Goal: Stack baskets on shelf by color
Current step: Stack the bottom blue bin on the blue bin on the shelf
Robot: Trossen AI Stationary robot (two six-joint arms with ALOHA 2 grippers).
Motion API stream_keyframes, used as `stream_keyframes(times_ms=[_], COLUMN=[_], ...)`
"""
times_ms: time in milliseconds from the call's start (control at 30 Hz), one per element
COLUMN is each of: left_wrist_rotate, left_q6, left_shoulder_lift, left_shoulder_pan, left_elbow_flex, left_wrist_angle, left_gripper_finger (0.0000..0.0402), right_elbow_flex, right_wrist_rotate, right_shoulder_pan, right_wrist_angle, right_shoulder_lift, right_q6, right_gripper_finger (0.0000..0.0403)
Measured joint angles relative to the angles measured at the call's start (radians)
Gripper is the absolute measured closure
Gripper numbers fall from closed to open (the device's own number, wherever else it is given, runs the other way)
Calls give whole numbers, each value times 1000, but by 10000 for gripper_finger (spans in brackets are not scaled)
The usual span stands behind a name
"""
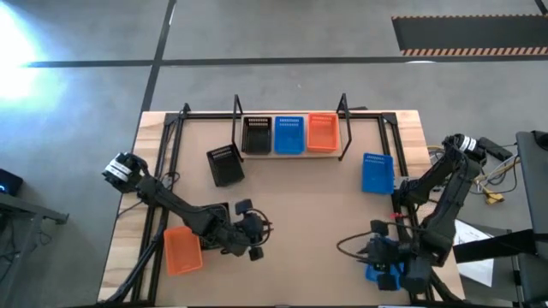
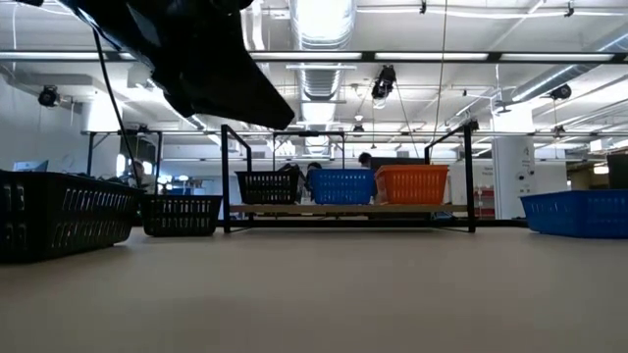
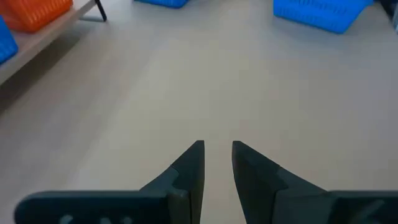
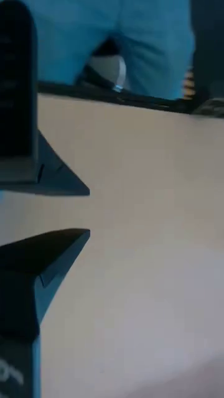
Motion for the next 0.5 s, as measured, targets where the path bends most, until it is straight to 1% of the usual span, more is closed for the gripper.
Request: stream_keyframes(times_ms=[100,200,267,333,400,500], left_wrist_rotate=[-20,-32,-45,-46,-46,-46], left_q6=[1,1,1,1,1,1], left_shoulder_lift=[0,0,0,0,0,0], left_shoulder_pan=[0,0,0,0,0,0], left_elbow_flex=[-7,-9,-9,-9,-9,-10], left_wrist_angle=[9,6,10,9,9,8], left_gripper_finger=[337,337,337,337,337,337], right_elbow_flex=[81,148,192,234,278,337], right_wrist_rotate=[-123,-245,-320,-394,-448,-490], right_shoulder_pan=[1,1,1,3,6,22], right_wrist_angle=[-102,-109,-121,-148,-212,-313], right_shoulder_lift=[60,142,203,267,332,415], right_q6=[125,189,199,222,256,299], right_gripper_finger=[269,225,201,186,179,178])
